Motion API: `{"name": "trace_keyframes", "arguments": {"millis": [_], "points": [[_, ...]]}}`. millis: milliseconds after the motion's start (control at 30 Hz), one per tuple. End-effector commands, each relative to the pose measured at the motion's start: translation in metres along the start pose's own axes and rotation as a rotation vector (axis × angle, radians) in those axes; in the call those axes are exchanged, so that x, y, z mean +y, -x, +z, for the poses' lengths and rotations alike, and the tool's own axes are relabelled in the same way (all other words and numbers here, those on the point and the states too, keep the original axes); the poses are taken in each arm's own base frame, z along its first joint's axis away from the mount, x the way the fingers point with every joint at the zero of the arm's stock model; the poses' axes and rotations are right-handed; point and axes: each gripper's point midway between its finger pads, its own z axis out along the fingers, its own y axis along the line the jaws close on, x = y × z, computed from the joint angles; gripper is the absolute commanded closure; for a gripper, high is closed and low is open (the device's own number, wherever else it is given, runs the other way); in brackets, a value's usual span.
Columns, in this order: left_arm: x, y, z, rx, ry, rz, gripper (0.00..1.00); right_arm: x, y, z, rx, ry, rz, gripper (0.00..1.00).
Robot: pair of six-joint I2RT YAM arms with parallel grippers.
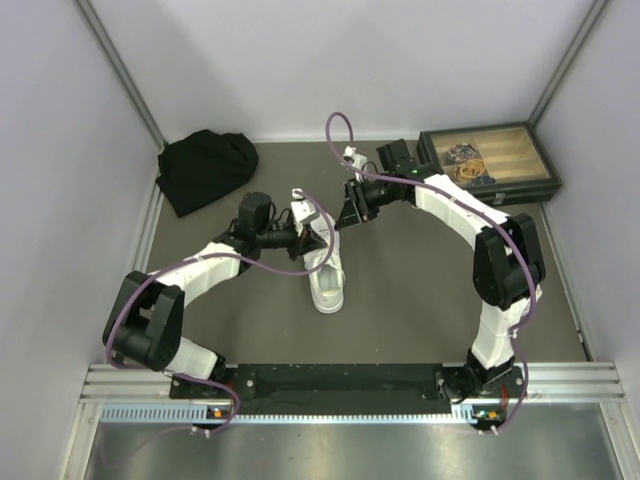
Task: Tie the shoes
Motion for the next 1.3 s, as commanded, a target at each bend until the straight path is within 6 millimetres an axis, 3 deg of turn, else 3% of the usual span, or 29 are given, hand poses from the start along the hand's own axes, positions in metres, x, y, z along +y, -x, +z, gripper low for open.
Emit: {"name": "trace_keyframes", "arguments": {"millis": [0, 167, 400, 933, 1133, 1267], "points": [[-0.003, 0.012, 0.000, -0.042, -0.020, 0.044, 1.00, 0.013, 0.009, -0.002, -0.020, 0.024, 0.057, 0.66], [-0.005, 0.010, 0.002, -0.038, -0.027, 0.059, 1.00, 0.011, 0.007, 0.008, 0.002, 0.072, 0.134, 0.60], [-0.009, 0.011, 0.004, -0.038, -0.035, 0.076, 1.00, 0.004, 0.004, 0.017, 0.009, 0.077, 0.222, 0.62], [-0.008, 0.013, 0.007, -0.039, -0.024, 0.085, 1.00, 0.010, -0.011, 0.022, 0.048, 0.106, 0.256, 0.65], [-0.008, 0.012, 0.008, -0.037, -0.024, 0.085, 1.00, 0.008, -0.016, 0.022, 0.059, 0.090, 0.256, 0.70], [-0.008, 0.013, 0.008, -0.039, -0.025, 0.089, 1.00, 0.009, -0.015, 0.022, 0.058, 0.092, 0.250, 0.81]]}}
